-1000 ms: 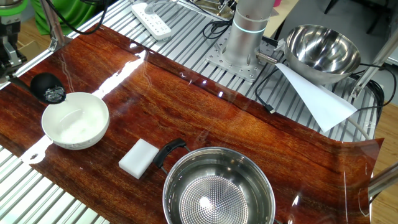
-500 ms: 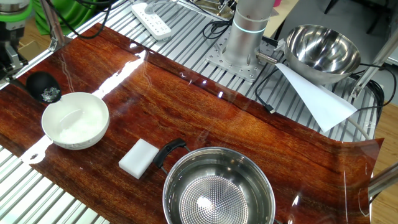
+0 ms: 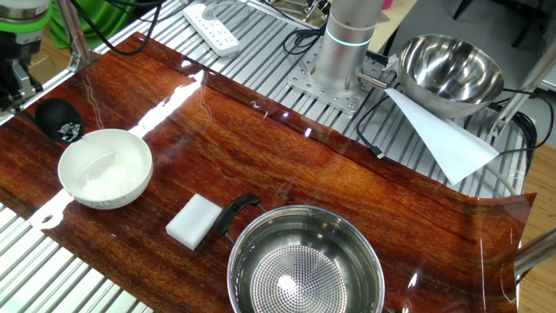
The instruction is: Scoop water with a large spoon from one bowl to another
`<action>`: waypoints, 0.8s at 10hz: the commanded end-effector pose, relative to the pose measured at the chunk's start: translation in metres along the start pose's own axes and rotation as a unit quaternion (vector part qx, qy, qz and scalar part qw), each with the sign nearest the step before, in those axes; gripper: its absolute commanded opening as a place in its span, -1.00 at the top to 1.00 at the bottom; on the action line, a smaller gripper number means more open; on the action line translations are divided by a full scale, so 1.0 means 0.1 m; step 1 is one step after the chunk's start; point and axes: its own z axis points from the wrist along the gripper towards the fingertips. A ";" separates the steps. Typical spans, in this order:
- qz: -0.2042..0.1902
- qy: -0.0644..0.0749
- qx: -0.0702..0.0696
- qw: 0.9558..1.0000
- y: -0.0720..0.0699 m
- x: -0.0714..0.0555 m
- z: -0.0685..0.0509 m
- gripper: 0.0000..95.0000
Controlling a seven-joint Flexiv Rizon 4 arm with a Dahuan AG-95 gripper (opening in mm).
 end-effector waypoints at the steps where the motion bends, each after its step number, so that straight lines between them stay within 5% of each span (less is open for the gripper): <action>1: -0.003 -0.003 0.006 1.000 0.00 0.03 -0.01 1.00; 8: -0.005 -0.006 0.018 1.000 0.00 0.03 -0.01 1.00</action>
